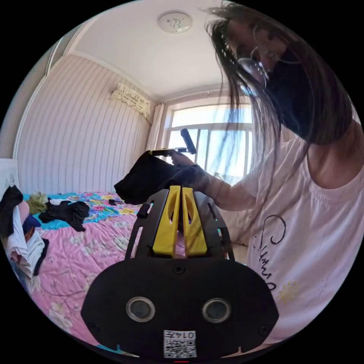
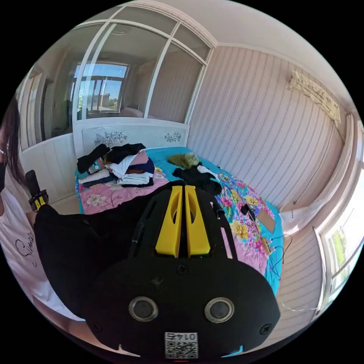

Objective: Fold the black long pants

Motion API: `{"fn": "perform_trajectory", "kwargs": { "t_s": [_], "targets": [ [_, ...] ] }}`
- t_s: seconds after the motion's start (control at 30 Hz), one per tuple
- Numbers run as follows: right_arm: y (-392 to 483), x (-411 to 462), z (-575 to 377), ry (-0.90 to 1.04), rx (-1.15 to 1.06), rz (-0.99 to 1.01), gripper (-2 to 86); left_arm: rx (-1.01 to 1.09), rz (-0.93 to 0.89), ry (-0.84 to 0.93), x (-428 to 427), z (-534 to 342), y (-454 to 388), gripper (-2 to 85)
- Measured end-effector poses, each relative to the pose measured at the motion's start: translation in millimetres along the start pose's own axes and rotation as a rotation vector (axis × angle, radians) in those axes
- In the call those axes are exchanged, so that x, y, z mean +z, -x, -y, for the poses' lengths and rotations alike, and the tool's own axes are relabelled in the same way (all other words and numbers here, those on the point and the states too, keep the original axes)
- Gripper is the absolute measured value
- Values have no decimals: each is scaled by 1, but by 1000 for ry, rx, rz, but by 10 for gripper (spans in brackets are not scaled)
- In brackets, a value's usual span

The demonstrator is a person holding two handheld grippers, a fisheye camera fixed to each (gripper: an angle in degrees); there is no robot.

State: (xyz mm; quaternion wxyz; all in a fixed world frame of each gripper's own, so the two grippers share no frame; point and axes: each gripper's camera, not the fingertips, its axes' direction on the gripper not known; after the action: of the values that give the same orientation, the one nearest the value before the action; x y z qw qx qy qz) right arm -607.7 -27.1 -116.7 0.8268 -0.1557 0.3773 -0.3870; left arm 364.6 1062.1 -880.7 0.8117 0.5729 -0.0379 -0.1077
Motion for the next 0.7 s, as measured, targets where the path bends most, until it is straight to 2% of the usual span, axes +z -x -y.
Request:
{"fn": "perform_trajectory", "kwargs": {
  "t_s": [0.03,0.1,0.13,0.2,0.27,0.3,0.37,0.43,0.5,0.63,0.7],
  "targets": [
    [4,15,27,-12,-36,34,1,2,66,5,-9,-2,4,-10],
    [20,56,58,-14,-103,93,1,-37,338,117,-41,-23,26,-10],
    [37,94,71,15,-136,141,1,-55,414,161,-48,-31,33,-10],
    [68,164,76,95,-149,239,0,-135,702,415,-67,-78,68,-10],
    [113,270,51,238,-57,382,-2,-278,852,557,-82,-126,103,-10],
    [125,297,39,275,-35,401,-3,-391,898,637,-91,-164,126,-10],
    [162,381,-21,456,100,385,-7,-584,963,702,-105,-213,148,-10],
    [177,409,-67,558,162,429,-6,-720,924,700,-115,-242,155,-10],
    [181,407,-107,573,165,464,-3,-700,908,668,-111,-249,144,-9],
    [158,347,-205,606,213,362,29,-637,848,728,-73,-248,132,-7],
    [143,310,-252,639,284,283,47,-563,761,757,-30,-245,122,4]
  ]
}}
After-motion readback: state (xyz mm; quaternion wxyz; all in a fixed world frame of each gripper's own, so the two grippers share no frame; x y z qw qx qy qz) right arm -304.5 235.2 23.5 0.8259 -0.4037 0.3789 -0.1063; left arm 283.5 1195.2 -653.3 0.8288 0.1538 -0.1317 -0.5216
